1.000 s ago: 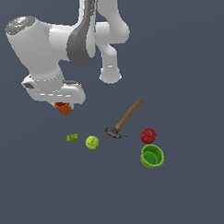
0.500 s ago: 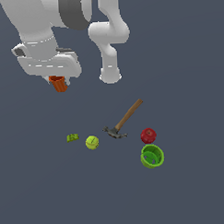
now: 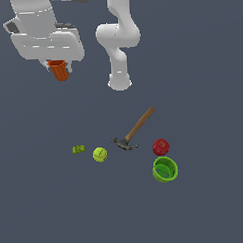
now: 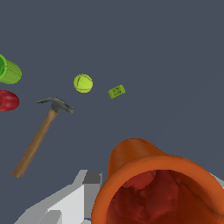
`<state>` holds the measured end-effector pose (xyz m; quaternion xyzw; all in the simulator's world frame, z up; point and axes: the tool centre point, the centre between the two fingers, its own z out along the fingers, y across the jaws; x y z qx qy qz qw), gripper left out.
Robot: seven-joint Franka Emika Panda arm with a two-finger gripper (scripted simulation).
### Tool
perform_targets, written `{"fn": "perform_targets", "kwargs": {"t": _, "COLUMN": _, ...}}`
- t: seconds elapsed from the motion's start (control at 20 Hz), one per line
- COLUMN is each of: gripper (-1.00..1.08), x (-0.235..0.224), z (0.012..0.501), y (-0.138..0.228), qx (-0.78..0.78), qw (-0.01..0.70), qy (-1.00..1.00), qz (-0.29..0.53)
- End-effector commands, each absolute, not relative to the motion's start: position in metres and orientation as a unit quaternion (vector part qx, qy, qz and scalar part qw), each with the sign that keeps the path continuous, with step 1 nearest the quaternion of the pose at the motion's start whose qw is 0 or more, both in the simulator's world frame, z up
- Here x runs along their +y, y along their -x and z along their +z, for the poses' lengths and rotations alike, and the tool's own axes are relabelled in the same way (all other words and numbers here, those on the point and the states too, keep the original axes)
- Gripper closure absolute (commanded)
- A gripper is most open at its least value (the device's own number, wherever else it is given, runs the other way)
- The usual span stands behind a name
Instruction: Pick up a designated object from a clutter of objects.
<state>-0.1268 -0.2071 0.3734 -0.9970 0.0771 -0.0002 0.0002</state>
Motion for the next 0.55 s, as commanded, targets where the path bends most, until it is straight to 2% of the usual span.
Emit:
{"fn": "perform_targets", "kwargs": {"t": 0.0, "gripper": 1.08, "x": -0.2076, "z": 0.3821, "y": 0.1323, "qx": 0.077, "qw": 0.0, "qy": 0.997, "qz": 0.0}}
{"fn": "perform_targets", "kwargs": {"t": 0.5, "gripper": 1.08, "x": -0.2078, "z": 0.3859, "y": 0.1331, "qx": 0.077, "qw": 0.0, "qy": 0.997, "qz": 0.0}}
